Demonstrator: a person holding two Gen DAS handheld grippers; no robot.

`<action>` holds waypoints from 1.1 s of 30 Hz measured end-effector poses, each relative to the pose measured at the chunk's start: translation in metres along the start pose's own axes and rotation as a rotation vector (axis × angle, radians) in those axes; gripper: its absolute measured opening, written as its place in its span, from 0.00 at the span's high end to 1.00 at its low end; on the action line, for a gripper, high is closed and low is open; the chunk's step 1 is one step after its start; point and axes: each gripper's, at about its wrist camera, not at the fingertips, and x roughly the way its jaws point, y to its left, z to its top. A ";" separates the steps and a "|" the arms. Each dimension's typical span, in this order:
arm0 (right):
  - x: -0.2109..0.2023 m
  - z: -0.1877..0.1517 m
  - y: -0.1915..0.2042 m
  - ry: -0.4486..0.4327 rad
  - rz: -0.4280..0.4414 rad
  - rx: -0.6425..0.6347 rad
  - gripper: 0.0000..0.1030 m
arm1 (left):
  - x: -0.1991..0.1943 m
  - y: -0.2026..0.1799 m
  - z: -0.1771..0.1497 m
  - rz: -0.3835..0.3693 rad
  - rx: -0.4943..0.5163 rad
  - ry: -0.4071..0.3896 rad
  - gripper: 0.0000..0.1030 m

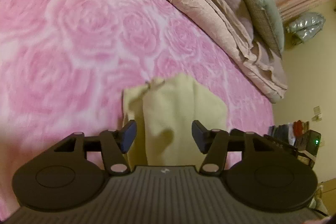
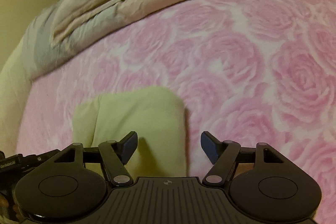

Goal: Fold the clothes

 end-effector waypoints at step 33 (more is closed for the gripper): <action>-0.029 -0.088 0.015 0.095 0.015 -0.201 0.52 | -0.028 -0.048 -0.117 0.151 0.060 -0.027 0.95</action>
